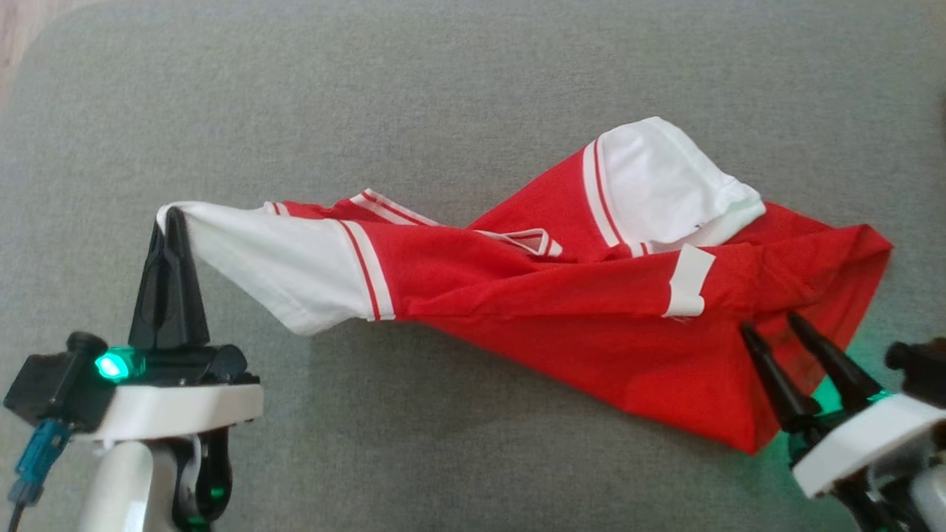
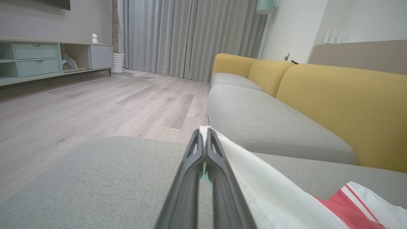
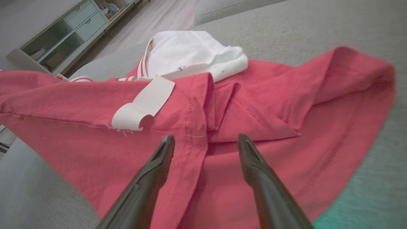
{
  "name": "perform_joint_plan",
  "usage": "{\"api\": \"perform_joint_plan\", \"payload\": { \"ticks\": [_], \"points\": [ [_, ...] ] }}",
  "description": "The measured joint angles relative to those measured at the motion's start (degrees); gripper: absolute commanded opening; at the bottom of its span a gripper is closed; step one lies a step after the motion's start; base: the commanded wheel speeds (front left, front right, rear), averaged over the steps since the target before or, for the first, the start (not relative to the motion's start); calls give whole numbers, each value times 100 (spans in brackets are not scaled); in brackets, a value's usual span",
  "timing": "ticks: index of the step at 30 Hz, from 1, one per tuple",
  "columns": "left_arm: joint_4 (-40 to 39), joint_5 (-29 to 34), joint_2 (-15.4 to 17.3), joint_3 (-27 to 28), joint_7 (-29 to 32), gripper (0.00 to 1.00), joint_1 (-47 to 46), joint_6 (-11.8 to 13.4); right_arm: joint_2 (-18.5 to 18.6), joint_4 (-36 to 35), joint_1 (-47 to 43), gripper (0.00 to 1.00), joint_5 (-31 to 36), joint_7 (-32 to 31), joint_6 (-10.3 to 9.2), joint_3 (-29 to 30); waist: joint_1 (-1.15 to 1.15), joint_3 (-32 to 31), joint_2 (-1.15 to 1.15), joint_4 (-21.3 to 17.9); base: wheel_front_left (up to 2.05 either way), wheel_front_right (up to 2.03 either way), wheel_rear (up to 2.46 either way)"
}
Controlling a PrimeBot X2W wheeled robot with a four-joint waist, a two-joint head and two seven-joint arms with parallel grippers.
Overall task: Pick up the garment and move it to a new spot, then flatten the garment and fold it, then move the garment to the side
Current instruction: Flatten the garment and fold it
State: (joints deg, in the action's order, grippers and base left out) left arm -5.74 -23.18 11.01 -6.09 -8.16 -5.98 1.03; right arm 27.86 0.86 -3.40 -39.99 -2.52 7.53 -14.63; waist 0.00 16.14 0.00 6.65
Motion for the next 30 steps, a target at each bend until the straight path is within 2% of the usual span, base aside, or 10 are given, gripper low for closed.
{"api": "perform_joint_plan", "payload": {
  "ticks": [6,8,10,11,12,13,22,25,30],
  "points": [
    [32,5,-7,-107,0,0,-131,0,-1,480,459,100,-120,166,0,-452,0,101,0,99,0,0,0],
    [42,5,-13,-130,0,0,-165,0,0,621,566,84,-196,252,0,-572,0,121,0,125,0,0,0],
    [69,7,-12,-131,0,0,-194,0,1,739,636,54,-255,347,0,-684,0,132,0,141,0,0,0],
    [75,7,-12,-132,0,0,-197,0,4,771,652,44,-289,381,0,-733,0,135,0,145,0,0,0],
    [98,5,-12,-133,0,0,-197,0,19,829,674,5,-355,465,0,-836,0,136,0,148,0,0,0],
    [103,5,-11,-134,1,0,-197,0,35,860,691,0,-392,499,0,-891,0,134,0,149,0,0,0],
    [114,-5,-4,-142,-44,0,-196,0,220,849,795,0,-564,916,0,-981,0,-8,0,130,0,0,0],
    [-100,-192,10,-129,-58,0,-198,-126,437,398,677,0,-669,1107,0,-570,-1,-105,0,90,0,0,0],
    [-625,-628,140,-130,226,0,-617,-425,972,-620,521,0,-577,1055,0,622,-1,-235,0,-82,0,0,0]
  ]
}}
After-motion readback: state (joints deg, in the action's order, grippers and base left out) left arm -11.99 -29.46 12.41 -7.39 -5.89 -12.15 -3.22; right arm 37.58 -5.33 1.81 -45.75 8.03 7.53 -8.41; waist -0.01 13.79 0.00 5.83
